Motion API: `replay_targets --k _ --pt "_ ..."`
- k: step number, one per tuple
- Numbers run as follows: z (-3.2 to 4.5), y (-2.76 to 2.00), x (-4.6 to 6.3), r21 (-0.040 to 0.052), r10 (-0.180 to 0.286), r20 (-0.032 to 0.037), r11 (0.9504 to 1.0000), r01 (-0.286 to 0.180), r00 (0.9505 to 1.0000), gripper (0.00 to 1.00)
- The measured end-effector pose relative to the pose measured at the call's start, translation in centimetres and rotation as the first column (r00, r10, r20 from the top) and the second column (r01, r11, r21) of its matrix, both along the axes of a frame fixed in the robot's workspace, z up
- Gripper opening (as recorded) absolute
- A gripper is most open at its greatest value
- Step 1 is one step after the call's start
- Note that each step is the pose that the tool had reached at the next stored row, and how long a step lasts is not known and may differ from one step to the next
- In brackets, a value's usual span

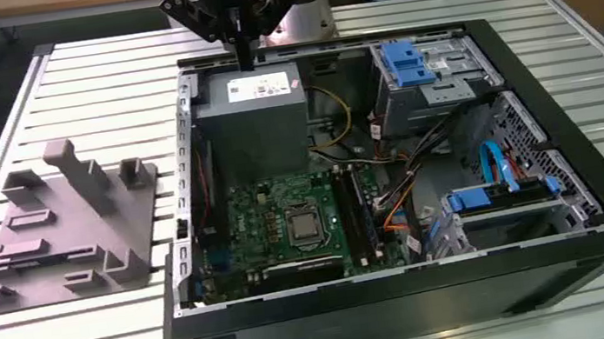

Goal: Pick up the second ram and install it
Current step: 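Reach for the second ram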

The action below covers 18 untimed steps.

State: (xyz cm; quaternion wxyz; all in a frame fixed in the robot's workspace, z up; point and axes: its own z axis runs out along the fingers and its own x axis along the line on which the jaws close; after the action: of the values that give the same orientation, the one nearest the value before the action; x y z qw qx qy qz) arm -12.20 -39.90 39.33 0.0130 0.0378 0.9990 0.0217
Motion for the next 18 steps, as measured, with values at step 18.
replay_targets --k 18 --pt "0.0 0.0 -1.6 0.0001 0.0 0.0002 1.0 0.0 1.0 0.1"
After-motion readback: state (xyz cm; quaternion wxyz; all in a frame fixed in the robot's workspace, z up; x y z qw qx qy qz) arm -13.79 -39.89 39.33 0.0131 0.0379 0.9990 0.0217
